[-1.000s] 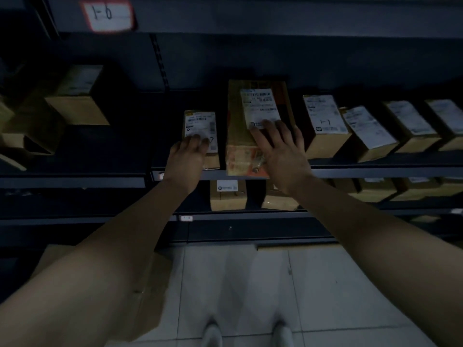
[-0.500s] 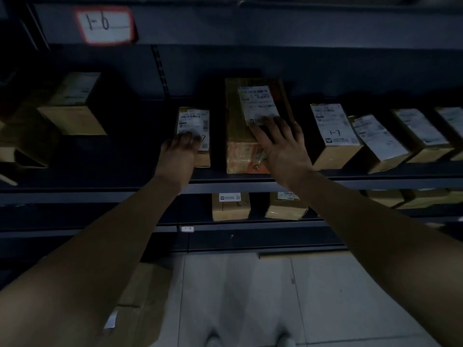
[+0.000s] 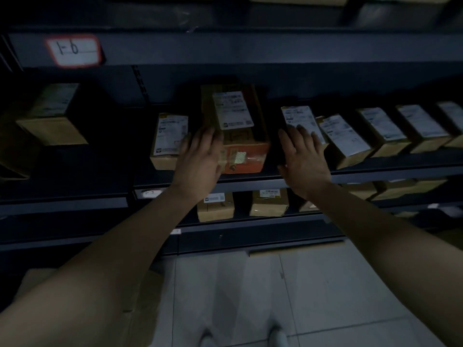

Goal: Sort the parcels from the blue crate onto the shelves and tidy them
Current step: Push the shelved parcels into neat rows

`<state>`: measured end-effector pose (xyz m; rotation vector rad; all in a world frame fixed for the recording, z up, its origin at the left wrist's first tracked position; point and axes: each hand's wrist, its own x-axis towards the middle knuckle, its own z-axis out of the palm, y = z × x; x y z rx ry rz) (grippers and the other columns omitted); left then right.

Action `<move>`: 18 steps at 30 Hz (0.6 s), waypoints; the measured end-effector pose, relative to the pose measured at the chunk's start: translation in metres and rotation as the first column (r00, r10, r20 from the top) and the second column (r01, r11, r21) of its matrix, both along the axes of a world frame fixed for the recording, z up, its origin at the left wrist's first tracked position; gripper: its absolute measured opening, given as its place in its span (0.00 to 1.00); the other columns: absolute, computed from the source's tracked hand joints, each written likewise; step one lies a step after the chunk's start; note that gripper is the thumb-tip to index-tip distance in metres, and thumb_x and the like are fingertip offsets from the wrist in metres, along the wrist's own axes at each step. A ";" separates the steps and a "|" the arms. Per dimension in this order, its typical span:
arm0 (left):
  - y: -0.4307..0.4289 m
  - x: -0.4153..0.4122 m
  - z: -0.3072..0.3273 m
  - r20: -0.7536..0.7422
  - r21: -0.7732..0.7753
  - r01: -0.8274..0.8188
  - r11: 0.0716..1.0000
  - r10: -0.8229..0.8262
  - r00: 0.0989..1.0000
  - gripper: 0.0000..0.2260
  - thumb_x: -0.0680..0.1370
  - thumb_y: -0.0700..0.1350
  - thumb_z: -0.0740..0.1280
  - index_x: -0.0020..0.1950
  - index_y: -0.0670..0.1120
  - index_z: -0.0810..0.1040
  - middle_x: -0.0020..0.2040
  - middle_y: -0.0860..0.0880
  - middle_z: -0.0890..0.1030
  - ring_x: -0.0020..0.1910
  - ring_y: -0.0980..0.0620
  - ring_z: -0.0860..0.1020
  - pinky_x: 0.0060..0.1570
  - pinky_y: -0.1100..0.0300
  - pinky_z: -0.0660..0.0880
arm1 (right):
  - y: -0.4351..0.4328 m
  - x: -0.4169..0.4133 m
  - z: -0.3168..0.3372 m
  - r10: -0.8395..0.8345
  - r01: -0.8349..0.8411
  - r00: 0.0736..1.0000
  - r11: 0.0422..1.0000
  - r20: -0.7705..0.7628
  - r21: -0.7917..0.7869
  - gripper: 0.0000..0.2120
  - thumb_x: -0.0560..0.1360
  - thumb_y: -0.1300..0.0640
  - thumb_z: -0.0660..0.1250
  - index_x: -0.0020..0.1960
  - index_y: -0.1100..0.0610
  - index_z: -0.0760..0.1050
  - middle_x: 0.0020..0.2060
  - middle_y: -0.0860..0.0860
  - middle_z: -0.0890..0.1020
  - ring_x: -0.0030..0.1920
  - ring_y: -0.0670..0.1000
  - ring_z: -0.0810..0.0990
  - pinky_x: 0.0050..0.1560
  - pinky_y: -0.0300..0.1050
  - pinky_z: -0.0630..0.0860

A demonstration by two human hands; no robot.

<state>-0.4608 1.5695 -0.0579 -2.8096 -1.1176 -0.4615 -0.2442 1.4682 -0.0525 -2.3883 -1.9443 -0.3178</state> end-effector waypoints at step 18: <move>0.014 0.049 -0.001 -0.084 -0.011 -0.078 0.997 0.077 0.993 0.28 0.76 0.39 0.65 0.75 0.45 0.60 0.72 0.40 0.64 0.72 0.38 0.59 0.72 0.43 0.53 | 0.023 0.052 -0.004 -0.167 0.151 0.985 0.956 -0.045 -0.253 0.37 0.80 0.58 0.62 0.79 0.46 0.43 0.77 0.60 0.47 0.74 0.72 0.49 0.68 0.66 0.62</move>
